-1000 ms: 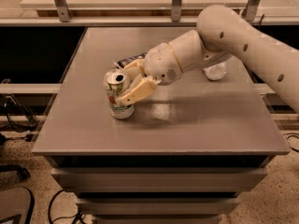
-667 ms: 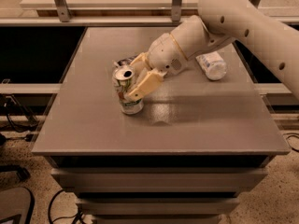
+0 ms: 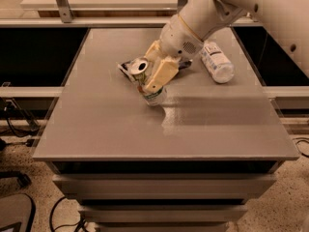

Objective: Knock 7up can over

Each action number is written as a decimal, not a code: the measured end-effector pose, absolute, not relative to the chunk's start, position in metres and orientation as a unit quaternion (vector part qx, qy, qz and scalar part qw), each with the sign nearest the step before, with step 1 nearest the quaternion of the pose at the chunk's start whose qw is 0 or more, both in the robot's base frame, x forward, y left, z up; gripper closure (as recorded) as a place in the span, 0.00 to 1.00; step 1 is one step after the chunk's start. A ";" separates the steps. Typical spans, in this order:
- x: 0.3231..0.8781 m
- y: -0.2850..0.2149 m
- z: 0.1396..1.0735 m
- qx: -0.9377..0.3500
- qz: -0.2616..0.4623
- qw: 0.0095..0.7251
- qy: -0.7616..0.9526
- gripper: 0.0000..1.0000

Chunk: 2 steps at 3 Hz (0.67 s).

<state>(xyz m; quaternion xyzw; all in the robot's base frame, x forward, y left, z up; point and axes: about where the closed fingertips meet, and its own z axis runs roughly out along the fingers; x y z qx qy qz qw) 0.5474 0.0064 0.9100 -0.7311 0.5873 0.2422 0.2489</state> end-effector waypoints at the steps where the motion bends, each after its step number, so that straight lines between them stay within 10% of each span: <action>1: 0.554 0.000 0.920 -0.755 0.181 0.204 0.596 1.00; 2: 0.556 0.002 0.923 -0.782 0.114 0.146 0.595 1.00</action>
Offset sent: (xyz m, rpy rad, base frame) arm 0.0107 -0.0100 0.0235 -0.5888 -0.1369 0.0807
